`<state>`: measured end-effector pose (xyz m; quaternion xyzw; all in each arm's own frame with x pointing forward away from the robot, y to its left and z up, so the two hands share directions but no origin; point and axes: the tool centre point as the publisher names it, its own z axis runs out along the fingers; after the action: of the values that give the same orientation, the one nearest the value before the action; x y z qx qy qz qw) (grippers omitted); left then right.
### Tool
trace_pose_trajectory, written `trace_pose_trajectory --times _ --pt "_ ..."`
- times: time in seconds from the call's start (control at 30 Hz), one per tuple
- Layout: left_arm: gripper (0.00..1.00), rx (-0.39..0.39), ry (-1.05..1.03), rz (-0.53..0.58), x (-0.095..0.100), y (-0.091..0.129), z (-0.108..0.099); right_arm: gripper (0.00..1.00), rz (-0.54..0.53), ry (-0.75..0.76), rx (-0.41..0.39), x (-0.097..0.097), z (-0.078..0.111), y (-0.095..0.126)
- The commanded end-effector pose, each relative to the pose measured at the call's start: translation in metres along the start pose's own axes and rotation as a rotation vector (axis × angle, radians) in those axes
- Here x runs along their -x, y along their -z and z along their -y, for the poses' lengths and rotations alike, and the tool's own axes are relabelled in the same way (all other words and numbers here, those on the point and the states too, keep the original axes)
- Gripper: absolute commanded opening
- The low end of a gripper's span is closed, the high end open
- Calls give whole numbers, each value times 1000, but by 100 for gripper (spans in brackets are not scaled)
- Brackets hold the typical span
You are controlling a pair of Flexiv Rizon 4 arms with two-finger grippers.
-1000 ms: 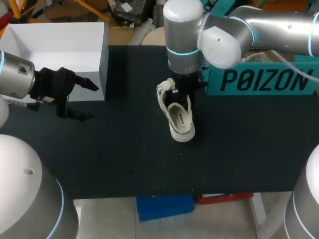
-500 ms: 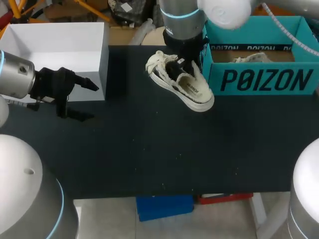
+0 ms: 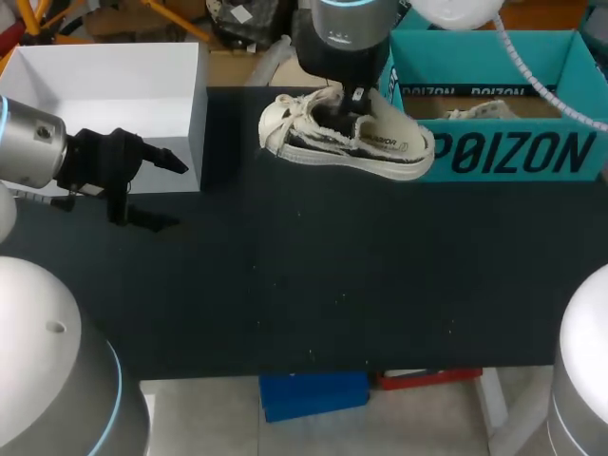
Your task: Take the shoe out of the shoebox, open the shoe tongue, remove and reinsert the insole, then place the shoe into the shoebox
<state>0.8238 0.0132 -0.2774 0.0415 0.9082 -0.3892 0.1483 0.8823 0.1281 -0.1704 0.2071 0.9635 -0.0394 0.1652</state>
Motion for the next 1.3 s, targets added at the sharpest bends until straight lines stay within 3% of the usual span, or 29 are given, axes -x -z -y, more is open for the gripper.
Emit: trace_pose_trajectory --times 0.03,0.2,0.47,0.73,0.97,1.3 --pt "100 3 -1 5 -1 -2 0 0 37 276 82 -1 7 0" --pt "100 3 -1 5 -1 -2 0 0 7 266 66 3 15 -4" --pt "100 3 -1 5 -1 -2 0 0 -34 258 42 52 45 -10" --pt "100 3 -1 5 -1 -2 0 0 -49 310 108 115 70 -26" --pt "100 3 -1 5 -1 -2 0 0 -81 306 65 176 95 -57" --pt "100 3 -1 5 -1 -2 0 0 -89 257 31 272 112 -95"
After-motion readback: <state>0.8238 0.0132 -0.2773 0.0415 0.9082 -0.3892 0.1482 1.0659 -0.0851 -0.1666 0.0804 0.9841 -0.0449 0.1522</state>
